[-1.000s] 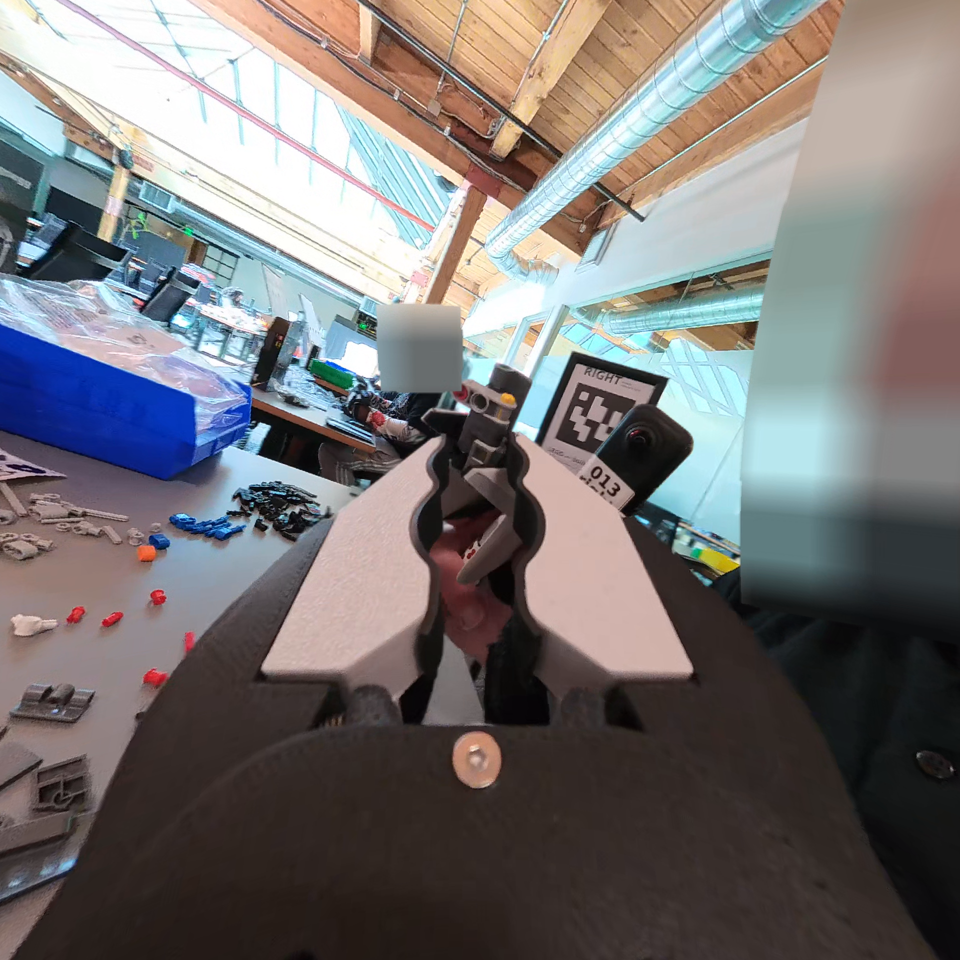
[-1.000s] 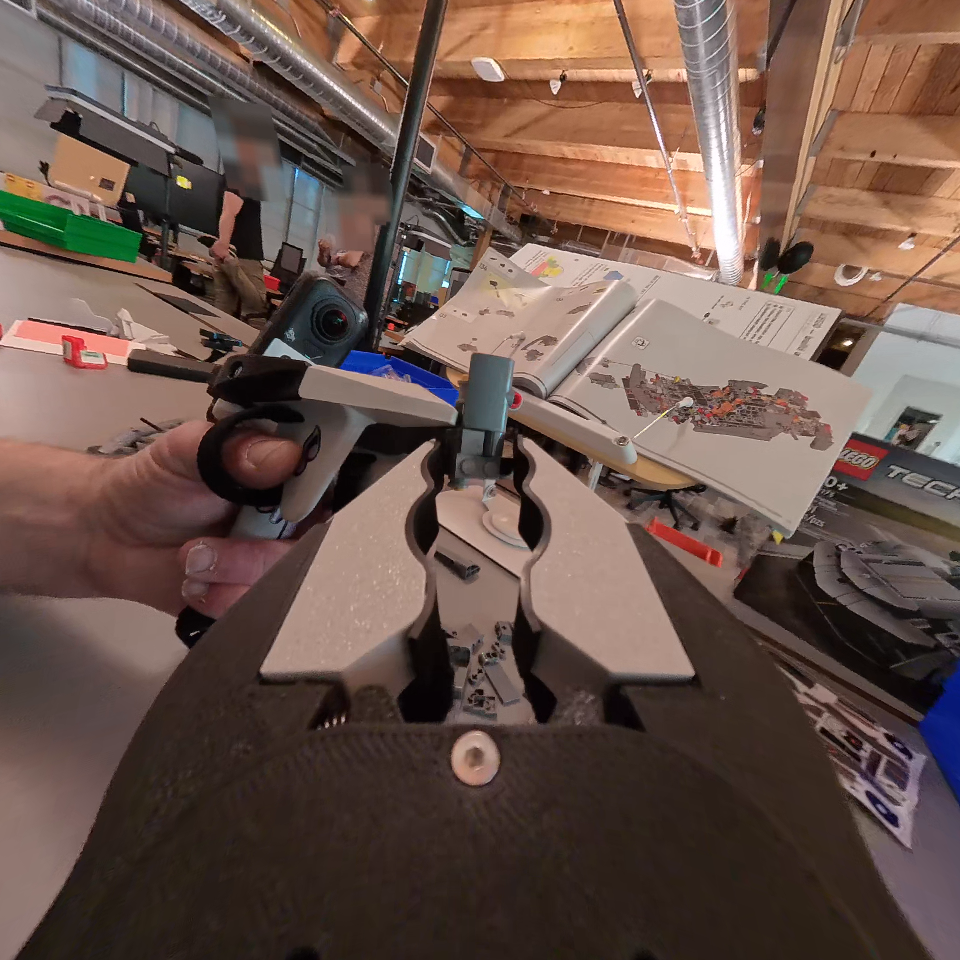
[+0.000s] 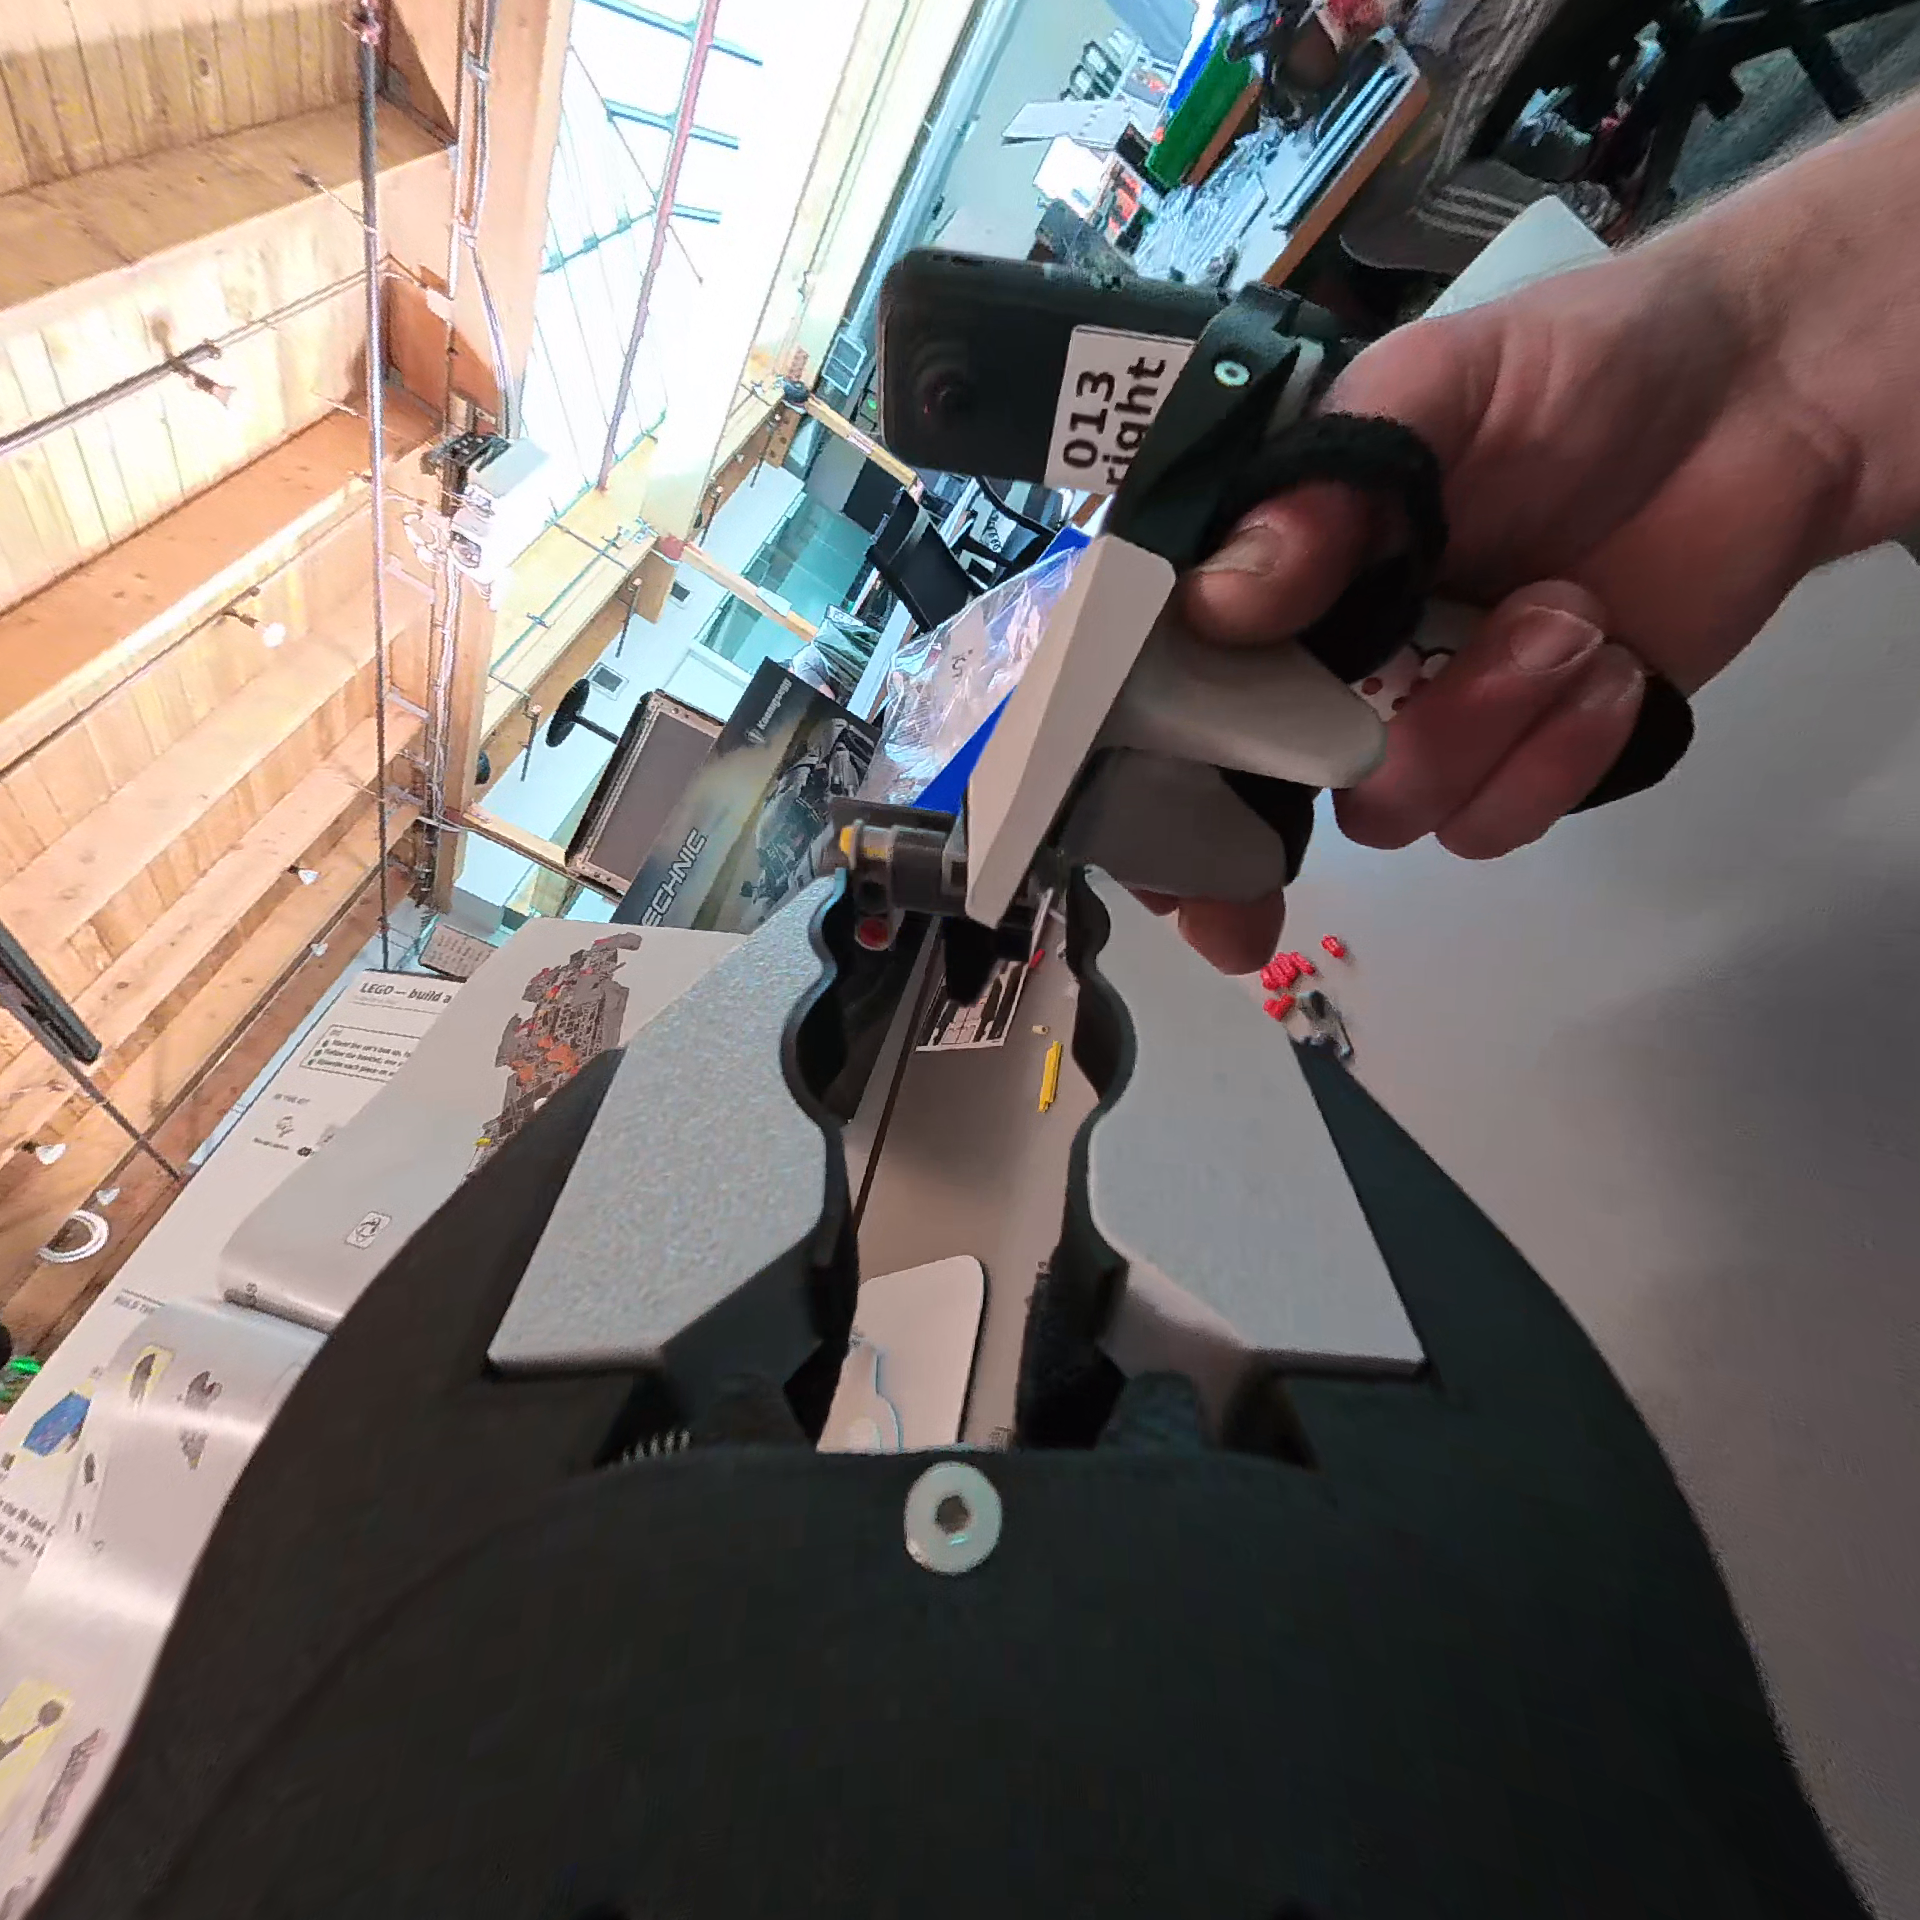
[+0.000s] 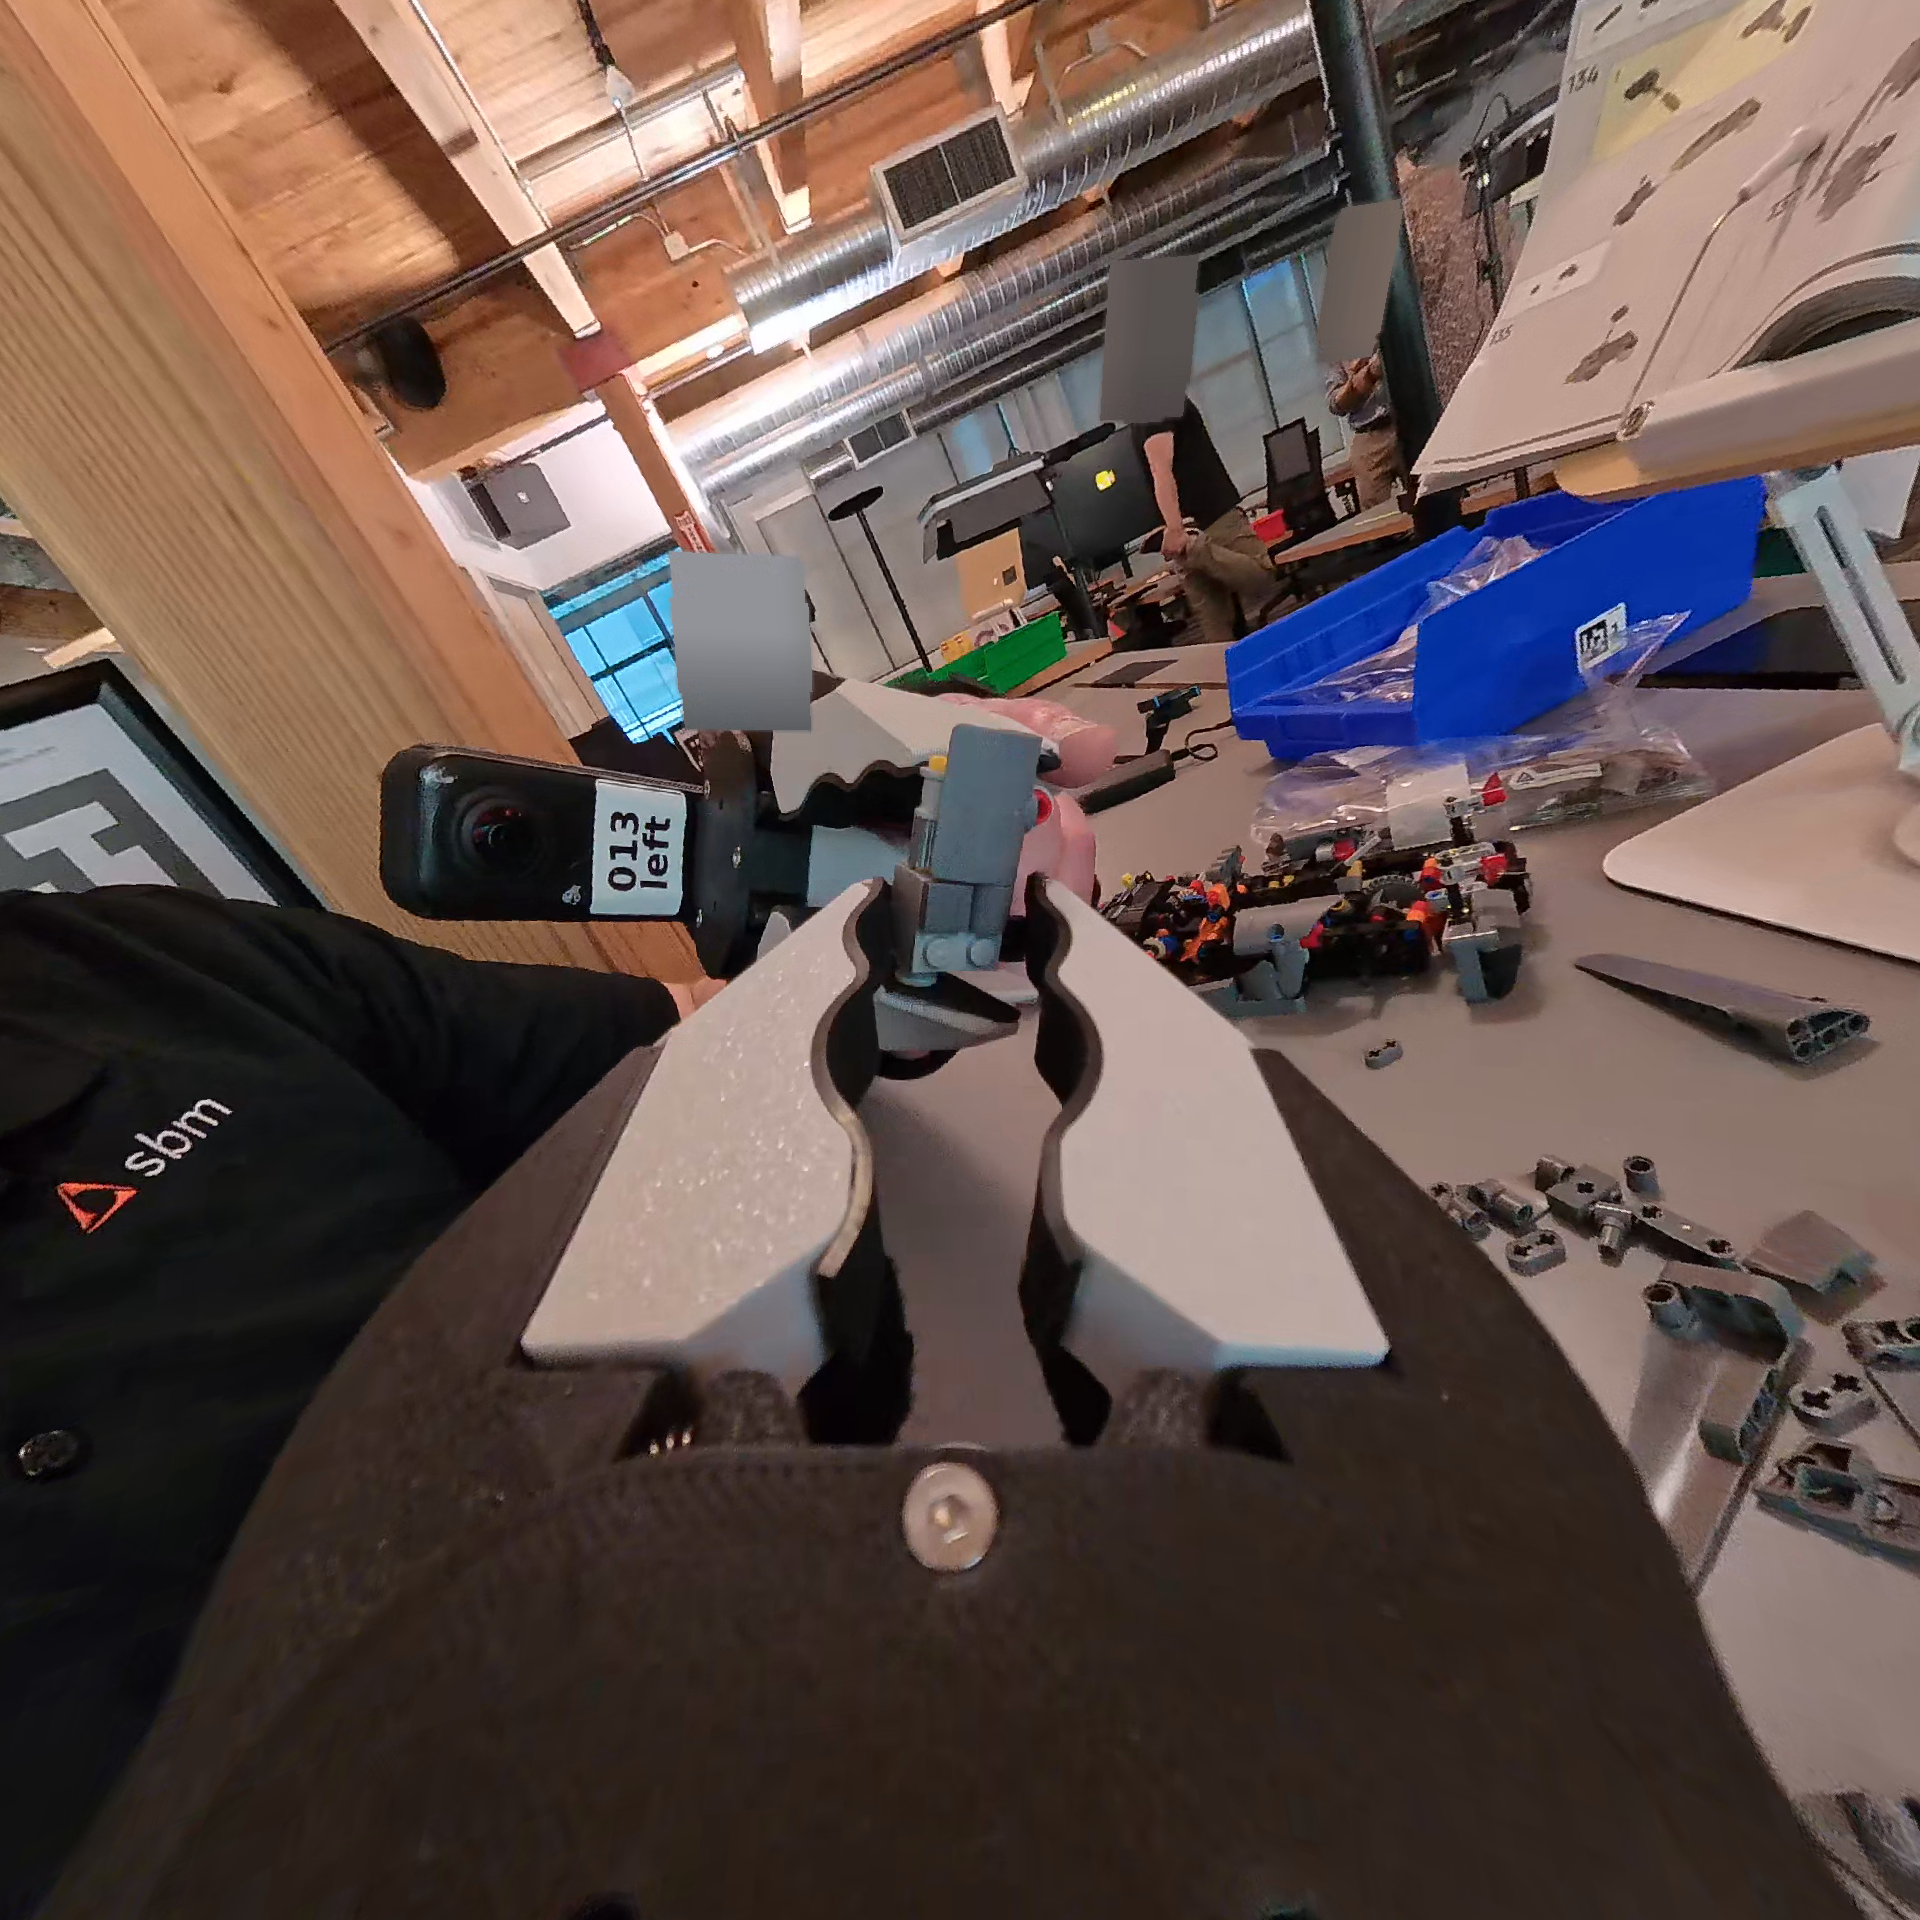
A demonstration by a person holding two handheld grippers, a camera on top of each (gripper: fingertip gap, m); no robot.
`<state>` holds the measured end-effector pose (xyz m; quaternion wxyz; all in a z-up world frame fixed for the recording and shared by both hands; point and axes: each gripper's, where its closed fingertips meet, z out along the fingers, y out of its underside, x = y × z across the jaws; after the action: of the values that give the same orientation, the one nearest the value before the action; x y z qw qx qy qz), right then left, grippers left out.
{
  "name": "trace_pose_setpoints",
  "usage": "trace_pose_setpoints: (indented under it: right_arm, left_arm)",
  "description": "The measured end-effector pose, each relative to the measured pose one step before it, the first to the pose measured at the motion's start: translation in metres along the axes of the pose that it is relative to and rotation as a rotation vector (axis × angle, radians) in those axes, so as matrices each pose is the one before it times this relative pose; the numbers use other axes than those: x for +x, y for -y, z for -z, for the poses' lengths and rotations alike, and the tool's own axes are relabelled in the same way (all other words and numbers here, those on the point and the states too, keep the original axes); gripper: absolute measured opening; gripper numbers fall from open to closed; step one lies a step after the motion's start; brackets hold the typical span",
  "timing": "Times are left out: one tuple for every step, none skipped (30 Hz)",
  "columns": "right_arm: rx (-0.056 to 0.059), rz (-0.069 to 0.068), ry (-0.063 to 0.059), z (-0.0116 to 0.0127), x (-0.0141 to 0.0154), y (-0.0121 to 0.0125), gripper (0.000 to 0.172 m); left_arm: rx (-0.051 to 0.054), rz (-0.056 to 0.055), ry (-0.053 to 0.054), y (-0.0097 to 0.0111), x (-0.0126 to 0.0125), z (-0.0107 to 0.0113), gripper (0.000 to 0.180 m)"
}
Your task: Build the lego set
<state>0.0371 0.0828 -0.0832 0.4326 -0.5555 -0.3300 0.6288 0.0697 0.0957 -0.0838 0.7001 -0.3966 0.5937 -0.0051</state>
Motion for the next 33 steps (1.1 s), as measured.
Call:
trace_pose_setpoints:
  right_arm:
    - [0.0045, -0.0017, 0.0019, -0.00026, -0.00034, 0.00032, 0.022]
    - [-0.0003, -0.0011, 0.0033, -0.0002, -0.00071, 0.00006, 0.022]
    - [-0.0037, 0.001, -0.001, 0.0, -0.00028, -0.00023, 0.022]
    - [-0.0024, 0.0021, -0.0011, -0.00007, -0.00023, -0.00018, 0.022]
    - [-0.0012, -0.0045, 0.0062, -0.00019, -0.00082, -0.00028, 0.022]
    - [-0.0024, -0.0072, 0.0046, 0.0, -0.00026, -0.0004, 0.022]
    - [-0.0034, -0.0009, -0.0012, -0.00006, 0.00052, -0.00045, 0.022]
    - [-0.0032, -0.0018, 0.001, -0.00003, 0.00027, -0.00068, 0.022]
    - [0.0, -0.0069, 0.0058, -0.00014, -0.00022, -0.00019, 0.022]
    - [0.0003, -0.0056, 0.0015, -0.00028, 0.00012, -0.0001, 0.022]
    - [-0.0035, 0.0003, -0.0034, -0.00017, 0.00064, -0.00038, 0.022]
    - [-0.0034, 0.0015, 0.0009, -0.00021, -0.00004, -0.00023, 0.022]
    - [0.0, -0.0027, 0.0026, -0.00024, -0.00045, 0.00023, 0.022]
    - [-0.0009, -0.0025, -0.0015, -0.00025, 0.00009, -0.00004, 0.022]
    - [-0.0012, -0.0013, 0.0024, -0.00014, -0.00029, -0.00002, 0.022]
    - [0.0017, -0.005, 0.0065, -0.00013, -0.00089, 0.00041, 0.022]
    - [0.0006, -0.0002, -0.0013, -0.0002, -0.00019, 0.00033, 0.022]
    - [-0.0043, 0.0037, -0.0029, -0.00007, 0.00006, -0.00029, 0.022]
    - [-0.0029, -0.0011, 0.0044, 0.00005, -0.00064, -0.00006, 0.022]
    - [0.0015, -0.0038, 0.0033, -0.00018, -0.00019, 0.00024, 0.022]
    - [-0.0002, -0.0014, -0.0024, -0.00015, 0.00074, -0.00014, 0.022]
    - [-0.0022, -0.0002, -0.0008, -0.00001, 0.00069, -0.00038, 0.022]
    - [-0.0008, -0.0022, 0.0007, -0.00009, 0.00029, -0.00031, 0.021]
    - [-0.0008, -0.0016, -0.0036, -0.00034, 0.00108, -0.00063, 0.021]
    - [-0.0021, 0.0, -0.0025, 0.00007, 0.00121, -0.00089, 0.021]
    - [-0.0041, 0.002, -0.0023, 0.00025, 0.00096, -0.00089, 0.022]
    - [-0.0077, 0.0109, -0.017, 0.00027, 0.00235, -0.00129, 0.021]
    - [-0.0085, 0.0138, -0.018, 0.00029, 0.00242, -0.00174, 0.021]
    - [-0.0062, 0.0061, -0.005, 0.0008, 0.00102, -0.0013, 0.022]
    - [-0.0086, 0.0076, -0.0116, 0.00183, 0.0019, -0.00117, 0.022]
    - [-0.0209, 0.0223, -0.0292, 0.00271, 0.00381, -0.0027, 0.022]
    - [-0.036, 0.0274, -0.0293, 0.00285, 0.00349, -0.00503, 0.022]
    - [-0.0503, 0.0203, -0.0184, 0.00226, 0.00176, -0.00753, 0.023]
  left_arm:
    - [-0.001, -0.0059, 0.0023, -0.00003, -0.00054, 0.00031, 0.037]
    - [0.0039, -0.0115, 0.0027, 0.00077, -0.00029, 0.00052, 0.037]
    - [0.0014, -0.0148, 0.0019, 0.00009, 0.00006, 0.00018, 0.037]
    - [-0.0022, -0.0059, -0.0002, -0.0003, -0.00003, 0.00004, 0.036]
    - [0.0032, 0.0008, -0.003, 0.00059, -0.00001, 0.00053, 0.036]
    - [-0.0001, -0.0038, -0.0019, -0.00001, 0.00025, 0.00034, 0.036]
    - [-0.0077, -0.0125, 0.0022, -0.00094, 0.00017, -0.00001, 0.035]
    - [-0.0072, -0.0138, 0.0018, -0.00076, 0.0003, 0.00007, 0.035]
    - [-0.0022, 0.0004, -0.0014, -0.00024, 0.00016, 0.0003, 0.035]
    - [-0.0033, 0.0042, -0.0002, -0.00057, -0.0002, 0.00024, 0.034]
    - [-0.0071, -0.0132, 0.0051, -0.00108, -0.00009, -0.00002, 0.034]
    - [-0.0042, -0.0118, 0.004, -0.00038, -0.00001, 0.00026, 0.034]
    - [-0.0007, -0.0062, 0.0065, 0.00042, -0.00048, 0.00054, 0.033]
    - [-0.0084, -0.0101, 0.0037, -0.00052, -0.00031, 0.0002, 0.033]
    - [-0.0073, -0.0053, -0.0021, -0.0004, 0.00012, 0.00013, 0.033]
    - [0.0029, -0.0043, 0.0069, 0.00109, -0.00078, 0.00053, 0.033]
    - [-0.0036, -0.0145, 0.0118, 0.00003, -0.00071, 0.00025, 0.033]
    - [-0.0076, -0.0082, 0.0014, -0.00062, 0.00012, 0.00013, 0.032]
    - [-0.0001, 0.0032, 0.0003, 0.00036, 0.00015, 0.00025, 0.032]
    - [-0.0012, -0.0008, 0.0074, -0.00005, -0.00047, 0.00025, 0.032]
    - [-0.0067, -0.0129, 0.0087, -0.00097, -0.00026, -0.00006, 0.031]
    - [-0.0057, -0.0043, 0.0029, -0.00091, 0.00034, -0.00021, 0.03]
    - [0.003, 0.0061, 0.0021, -0.00027, 0.00036, 0.00014, 0.03]
    - [-0.0012, -0.0066, 0.0044, -0.00123, 0.0003, 0.00007, 0.03]
    - [-0.0023, -0.0093, 0.003, -0.00148, 0.0007, -0.00042, 0.031]
    - [0.0088, 0.0053, 0.0053, 0.00007, 0.00073, -0.00017, 0.031]
    - [0.0011, 0.0099, -0.0049, -0.00132, 0.0018, -0.00084, 0.033]
    - [-0.0155, 0.0152, -0.0138, -0.00313, 0.00201, -0.00093, 0.034]
    - [-0.0119, 0.0013, -0.0031, -0.00247, 0.00124, 0.00039, 0.034]
    - [-0.0077, -0.0126, -0.0029, -0.00296, 0.00183, 0.00179, 0.047]
    - [-0.0213, 0.0108, -0.0348, -0.00586, 0.00498, 0.00233, 0.063]
    - [-0.0387, 0.0406, -0.0613, -0.00982, 0.00695, 0.00295, 0.067]
    - [-0.0247, 0.031, -0.045, -0.00995, 0.00439, 0.00452, 0.068]
